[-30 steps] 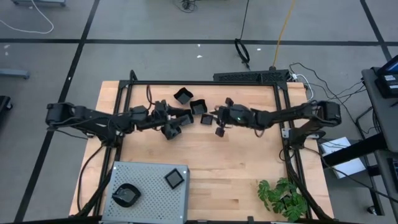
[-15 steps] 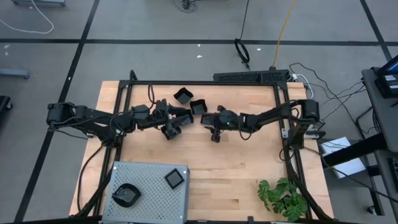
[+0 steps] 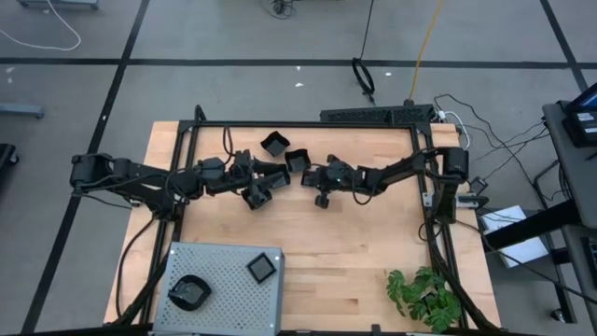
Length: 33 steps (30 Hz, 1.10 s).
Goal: Pick & Place Mini shaped plates
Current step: Stack the square plate on top of the other square plate on the shelf
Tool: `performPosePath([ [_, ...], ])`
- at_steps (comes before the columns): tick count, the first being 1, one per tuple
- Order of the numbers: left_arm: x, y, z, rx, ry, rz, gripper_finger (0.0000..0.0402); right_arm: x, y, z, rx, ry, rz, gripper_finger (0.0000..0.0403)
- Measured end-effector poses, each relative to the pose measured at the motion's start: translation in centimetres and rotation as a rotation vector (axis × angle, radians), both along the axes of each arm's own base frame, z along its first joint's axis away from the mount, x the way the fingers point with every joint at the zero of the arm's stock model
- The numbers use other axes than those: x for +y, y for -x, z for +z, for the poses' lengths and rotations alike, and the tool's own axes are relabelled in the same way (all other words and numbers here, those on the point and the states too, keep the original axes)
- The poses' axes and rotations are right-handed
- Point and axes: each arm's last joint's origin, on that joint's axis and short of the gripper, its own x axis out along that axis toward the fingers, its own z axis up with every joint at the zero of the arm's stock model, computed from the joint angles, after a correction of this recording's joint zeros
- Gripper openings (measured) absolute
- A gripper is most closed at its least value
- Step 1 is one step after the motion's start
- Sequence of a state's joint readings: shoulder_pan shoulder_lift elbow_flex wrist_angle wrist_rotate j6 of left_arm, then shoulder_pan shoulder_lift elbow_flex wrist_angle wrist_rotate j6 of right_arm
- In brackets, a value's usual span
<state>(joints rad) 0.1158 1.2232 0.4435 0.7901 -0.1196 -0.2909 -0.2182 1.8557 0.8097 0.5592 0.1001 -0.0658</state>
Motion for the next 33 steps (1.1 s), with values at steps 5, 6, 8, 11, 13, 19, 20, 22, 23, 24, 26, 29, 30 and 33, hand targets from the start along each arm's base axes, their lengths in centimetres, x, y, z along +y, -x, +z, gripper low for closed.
performPosePath([
  [5, 0.0, 0.0, 0.0, 0.001, 0.007, -0.007, 0.0200, -0.5, 0.7, -0.8, 0.103, -0.024, -0.021, 0.0002],
  [6, 0.0, 0.0, 0.0, 0.001, 0.008, -0.007, 0.0202, -0.5, 0.8, -0.9, 0.116, -0.026, -0.021, 0.0002],
  [8, 0.0, 0.0, 0.0, 0.001, 0.008, -0.007, 0.0204, -0.3, 0.9, -1.0, 0.136, -0.031, -0.016, 0.0003],
  [11, 0.0, 0.0, 0.0, 0.002, 0.009, -0.008, 0.0201, 0.4, 1.1, -0.7, 0.173, -0.036, 0.002, 0.0001],
  [13, 0.0, 0.0, 0.0, 0.003, 0.009, -0.008, 0.0197, 1.0, 1.3, -0.4, 0.198, -0.041, 0.018, 0.0001],
  [19, 0.0, 0.0, -0.1, 0.008, 0.010, -0.011, 0.0186, 2.5, 2.8, 1.6, 0.283, -0.092, 0.014, 0.0001],
  [20, 0.0, 0.0, -0.1, 0.008, 0.010, -0.014, 0.0187, 2.6, 3.0, 2.0, 0.275, -0.090, -0.006, 0.0001],
  [22, 0.0, 0.0, -0.1, 0.009, 0.010, -0.014, 0.0189, 2.9, 3.4, 2.9, 0.254, -0.105, -0.053, 0.0001],
  [23, 0.0, 0.0, -0.1, 0.009, 0.010, -0.015, 0.0191, 3.0, 3.6, 3.3, 0.241, -0.124, -0.076, 0.0001],
  [24, 0.0, 0.0, -0.1, 0.009, 0.009, -0.015, 0.0193, 3.0, 3.7, 3.7, 0.220, -0.146, -0.097, 0.0002],
  [26, 0.0, 0.0, -0.1, 0.010, 0.010, -0.016, 0.0197, 3.1, 4.1, 4.3, 0.175, -0.209, -0.153, 0.0007],
  [29, 0.0, 0.0, -0.2, 0.015, 0.010, -0.016, 0.0203, 3.0, 4.7, 4.3, 0.160, -0.311, -0.239, 0.0029],
  [30, -0.1, 0.0, -0.2, 0.017, 0.009, -0.018, 0.0204, 2.9, 5.1, 4.0, 0.170, -0.344, -0.271, 0.0040],
  [33, -0.1, 0.0, -0.2, 0.024, 0.005, -0.018, 0.0202, 2.9, 5.9, 3.1, 0.176, -0.420, -0.352, 0.0079],
])
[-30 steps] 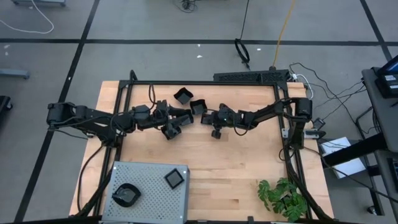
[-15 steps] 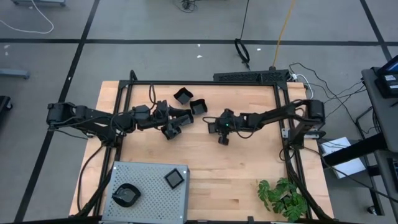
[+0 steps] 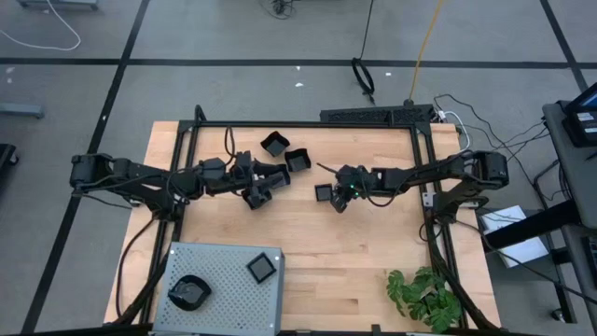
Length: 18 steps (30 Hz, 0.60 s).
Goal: Pick & Place Mini shaped plates
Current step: Stack the square plate on top of the other square plate on the shelf
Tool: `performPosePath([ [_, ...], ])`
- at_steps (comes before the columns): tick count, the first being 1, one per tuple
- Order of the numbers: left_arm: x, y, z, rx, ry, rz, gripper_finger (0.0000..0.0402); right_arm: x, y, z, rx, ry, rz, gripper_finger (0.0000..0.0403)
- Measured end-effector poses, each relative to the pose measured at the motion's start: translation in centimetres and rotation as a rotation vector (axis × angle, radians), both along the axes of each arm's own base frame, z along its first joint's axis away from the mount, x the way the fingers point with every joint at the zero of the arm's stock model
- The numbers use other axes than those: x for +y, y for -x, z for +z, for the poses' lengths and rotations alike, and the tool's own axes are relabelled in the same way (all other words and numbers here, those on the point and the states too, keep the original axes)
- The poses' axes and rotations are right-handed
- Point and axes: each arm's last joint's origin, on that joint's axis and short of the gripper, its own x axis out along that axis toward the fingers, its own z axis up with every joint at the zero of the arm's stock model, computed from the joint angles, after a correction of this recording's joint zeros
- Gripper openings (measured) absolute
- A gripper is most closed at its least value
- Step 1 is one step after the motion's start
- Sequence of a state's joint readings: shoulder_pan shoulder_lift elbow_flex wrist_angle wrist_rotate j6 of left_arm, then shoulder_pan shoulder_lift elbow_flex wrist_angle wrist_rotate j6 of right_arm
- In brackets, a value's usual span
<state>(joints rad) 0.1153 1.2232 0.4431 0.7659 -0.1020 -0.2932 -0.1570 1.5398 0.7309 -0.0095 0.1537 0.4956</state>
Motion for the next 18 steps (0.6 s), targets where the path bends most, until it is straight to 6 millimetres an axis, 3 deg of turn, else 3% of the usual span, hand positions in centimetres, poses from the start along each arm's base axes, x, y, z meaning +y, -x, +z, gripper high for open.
performPosePath([
  [8, 0.0, 0.0, -0.1, 0.012, -0.018, -0.001, 0.0183, 0.0, -0.2, 0.0, -0.137, -0.080, -0.116, 0.0160],
  [18, -0.1, 0.0, -0.1, 0.011, -0.017, -0.010, 0.0192, -0.4, -1.2, -3.5, -0.091, -0.113, -0.156, 0.0156],
])
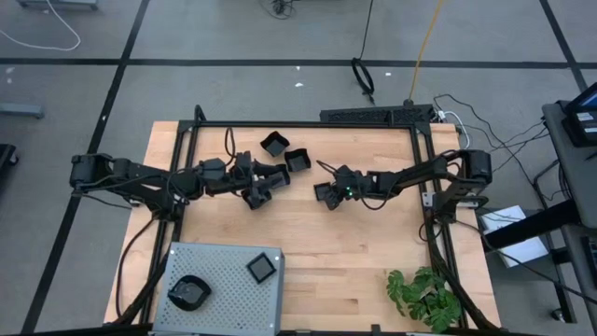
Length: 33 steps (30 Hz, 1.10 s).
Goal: Pick & Place Mini shaped plates
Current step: Stack the square plate on top of the other square plate on the shelf
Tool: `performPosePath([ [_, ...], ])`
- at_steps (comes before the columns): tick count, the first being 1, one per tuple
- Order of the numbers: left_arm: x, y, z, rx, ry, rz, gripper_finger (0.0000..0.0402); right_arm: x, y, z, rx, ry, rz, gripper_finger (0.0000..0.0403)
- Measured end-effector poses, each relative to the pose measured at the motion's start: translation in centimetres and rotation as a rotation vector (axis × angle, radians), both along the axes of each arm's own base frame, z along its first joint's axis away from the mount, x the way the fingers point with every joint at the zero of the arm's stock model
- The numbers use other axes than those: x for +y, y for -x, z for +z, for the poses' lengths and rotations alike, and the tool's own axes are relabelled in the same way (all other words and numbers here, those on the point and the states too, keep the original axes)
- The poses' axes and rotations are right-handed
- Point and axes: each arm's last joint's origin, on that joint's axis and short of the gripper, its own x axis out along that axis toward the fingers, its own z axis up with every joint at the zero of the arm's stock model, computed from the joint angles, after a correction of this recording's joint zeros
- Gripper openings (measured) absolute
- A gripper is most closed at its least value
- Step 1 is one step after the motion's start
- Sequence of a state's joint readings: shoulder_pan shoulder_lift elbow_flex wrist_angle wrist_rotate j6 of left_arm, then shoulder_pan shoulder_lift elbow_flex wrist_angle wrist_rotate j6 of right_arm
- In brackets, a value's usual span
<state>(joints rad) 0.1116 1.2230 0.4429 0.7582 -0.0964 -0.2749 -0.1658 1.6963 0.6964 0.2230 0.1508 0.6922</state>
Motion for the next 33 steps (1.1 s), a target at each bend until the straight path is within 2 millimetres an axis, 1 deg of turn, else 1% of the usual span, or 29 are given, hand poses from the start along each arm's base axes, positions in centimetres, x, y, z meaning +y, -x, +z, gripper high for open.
performPosePath([
  [4, 0.0, 0.0, 0.0, 0.004, 0.001, -0.001, 0.0195, 0.0, -0.1, -0.2, 0.001, 0.014, 0.022, 0.0140],
  [8, 0.0, 0.0, -0.1, 0.006, 0.000, -0.001, 0.0188, 0.1, -0.1, 0.2, -0.004, 0.019, 0.037, 0.0110],
  [16, 0.0, 0.0, -0.1, 0.006, 0.000, -0.001, 0.0173, 0.4, -0.3, 0.2, -0.007, 0.043, 0.124, 0.0012],
  [18, 0.0, 0.0, -0.1, 0.006, 0.001, -0.001, 0.0169, 0.5, -0.4, 0.3, -0.022, 0.061, 0.167, 0.0006],
  [22, 0.0, 0.0, -0.1, 0.006, 0.002, -0.001, 0.0160, 0.6, -1.0, 0.9, -0.093, 0.119, 0.252, 0.0007],
  [24, 0.0, 0.0, -0.1, 0.004, 0.011, -0.001, 0.0156, 0.6, -1.3, 1.3, -0.127, 0.176, 0.288, 0.0003],
  [27, 0.0, 0.0, 0.0, -0.004, 0.023, -0.002, 0.0152, 0.7, -1.7, 2.6, -0.199, 0.298, 0.323, 0.0002],
  [30, 0.0, 0.0, 0.0, -0.007, 0.038, -0.001, 0.0158, 0.6, -1.8, 4.4, -0.229, 0.497, 0.304, 0.0001],
  [33, 0.0, 0.0, 0.1, -0.024, 0.073, 0.003, 0.0178, 0.5, -1.9, 6.8, -0.245, 0.766, 0.234, 0.0001],
])
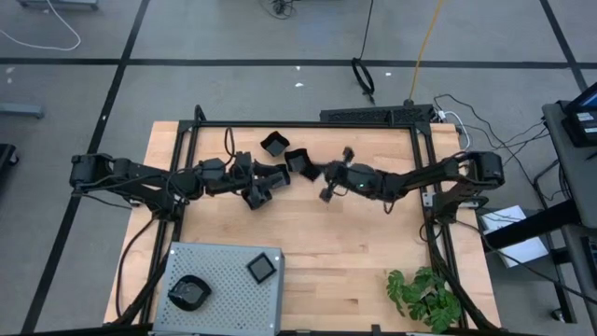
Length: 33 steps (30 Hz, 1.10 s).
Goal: Pick & Place Mini shaped plates
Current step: Stack the square plate on top of the other square plate on the shelf
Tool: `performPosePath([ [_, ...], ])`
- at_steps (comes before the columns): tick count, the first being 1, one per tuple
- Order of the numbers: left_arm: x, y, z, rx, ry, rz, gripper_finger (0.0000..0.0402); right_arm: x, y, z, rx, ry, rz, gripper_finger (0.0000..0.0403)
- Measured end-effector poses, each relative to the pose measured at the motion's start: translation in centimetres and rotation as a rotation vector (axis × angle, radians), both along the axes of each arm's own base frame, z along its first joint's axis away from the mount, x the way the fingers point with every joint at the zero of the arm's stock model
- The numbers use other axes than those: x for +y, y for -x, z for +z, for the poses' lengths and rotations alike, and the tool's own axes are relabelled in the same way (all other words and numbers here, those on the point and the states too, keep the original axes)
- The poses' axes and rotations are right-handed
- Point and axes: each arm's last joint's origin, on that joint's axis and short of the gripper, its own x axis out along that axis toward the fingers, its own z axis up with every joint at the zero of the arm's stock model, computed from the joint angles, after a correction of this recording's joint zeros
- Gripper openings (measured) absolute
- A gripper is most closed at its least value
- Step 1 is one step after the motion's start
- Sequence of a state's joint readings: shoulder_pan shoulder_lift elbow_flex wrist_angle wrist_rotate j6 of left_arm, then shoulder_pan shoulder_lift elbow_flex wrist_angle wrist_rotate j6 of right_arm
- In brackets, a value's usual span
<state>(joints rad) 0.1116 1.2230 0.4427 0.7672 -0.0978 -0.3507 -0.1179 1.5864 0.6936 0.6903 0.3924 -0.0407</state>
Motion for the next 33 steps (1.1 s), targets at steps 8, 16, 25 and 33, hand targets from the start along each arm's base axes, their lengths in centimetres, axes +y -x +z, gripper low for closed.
performPosePath([
  [8, -0.3, -2.5, 1.8, -0.059, -0.021, 0.007, 0.0253, 0.7, 0.2, 4.9, -0.161, 0.489, -0.163, 0.0001],
  [16, 0.9, -6.7, 3.5, 0.020, -0.062, 0.158, 0.0258, 2.2, 0.3, 5.8, -0.187, 0.625, -0.121, 0.0001],
  [25, 1.9, -7.3, 3.7, 0.054, -0.058, 0.185, 0.0234, 4.3, 0.4, 6.5, -0.227, 0.694, -0.079, 0.0000],
  [33, 1.6, -7.4, 4.3, -0.010, -0.060, 0.172, 0.0162, 4.4, 0.4, 6.6, -0.245, 0.690, -0.061, 0.0000],
])
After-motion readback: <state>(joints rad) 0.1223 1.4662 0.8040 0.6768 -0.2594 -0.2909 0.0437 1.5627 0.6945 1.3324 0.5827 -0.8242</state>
